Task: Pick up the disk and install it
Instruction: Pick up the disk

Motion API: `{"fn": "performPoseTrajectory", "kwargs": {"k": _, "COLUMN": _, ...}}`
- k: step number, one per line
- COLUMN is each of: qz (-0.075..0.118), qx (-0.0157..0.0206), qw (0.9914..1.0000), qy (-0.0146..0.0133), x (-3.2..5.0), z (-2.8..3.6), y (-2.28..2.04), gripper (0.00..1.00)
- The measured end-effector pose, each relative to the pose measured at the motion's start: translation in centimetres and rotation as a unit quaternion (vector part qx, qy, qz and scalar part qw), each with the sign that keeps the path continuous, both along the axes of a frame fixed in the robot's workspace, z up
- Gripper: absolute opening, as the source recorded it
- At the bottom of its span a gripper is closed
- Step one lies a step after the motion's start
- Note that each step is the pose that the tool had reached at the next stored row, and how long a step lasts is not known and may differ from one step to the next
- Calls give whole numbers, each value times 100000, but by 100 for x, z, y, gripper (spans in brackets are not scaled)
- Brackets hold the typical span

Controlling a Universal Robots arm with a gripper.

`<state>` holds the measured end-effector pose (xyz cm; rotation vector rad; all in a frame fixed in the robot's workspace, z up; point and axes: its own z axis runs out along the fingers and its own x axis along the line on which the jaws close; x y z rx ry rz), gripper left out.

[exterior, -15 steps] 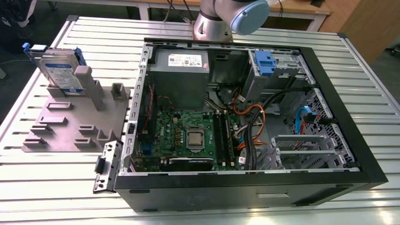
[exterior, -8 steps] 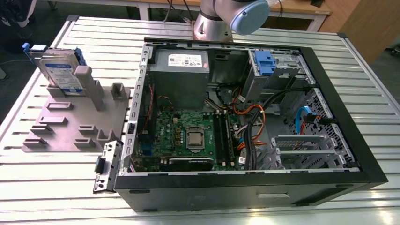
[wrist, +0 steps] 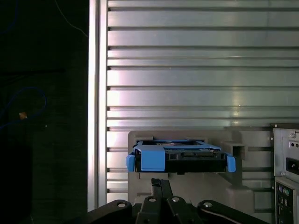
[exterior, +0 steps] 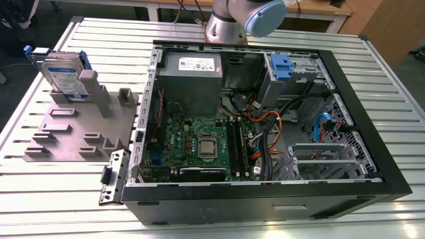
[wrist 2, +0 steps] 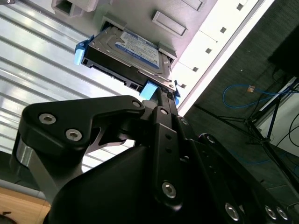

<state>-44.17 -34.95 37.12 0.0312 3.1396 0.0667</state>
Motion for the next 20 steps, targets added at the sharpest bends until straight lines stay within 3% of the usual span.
{"fn": "performPoseTrajectory", "kwargs": {"k": 9, "qz": 162, "qx": 1, "qw": 100000, "qy": 1, "x": 0, "z": 0, "y": 0, "gripper": 11}}
{"fn": "performPoseTrajectory", "kwargs": {"k": 13, "qz": 2974, "qx": -2, "qw": 99956, "qy": -3, "x": 0, "z": 0, "y": 0, "gripper": 11}}
{"fn": "performPoseTrajectory", "kwargs": {"k": 16, "qz": 5412, "qx": -2, "qw": 99853, "qy": 0, "x": 0, "z": 0, "y": 0, "gripper": 11}}
{"fn": "performPoseTrajectory", "kwargs": {"k": 20, "qz": 6995, "qx": -1, "qw": 99755, "qy": -2, "x": 0, "z": 0, "y": 0, "gripper": 11}}
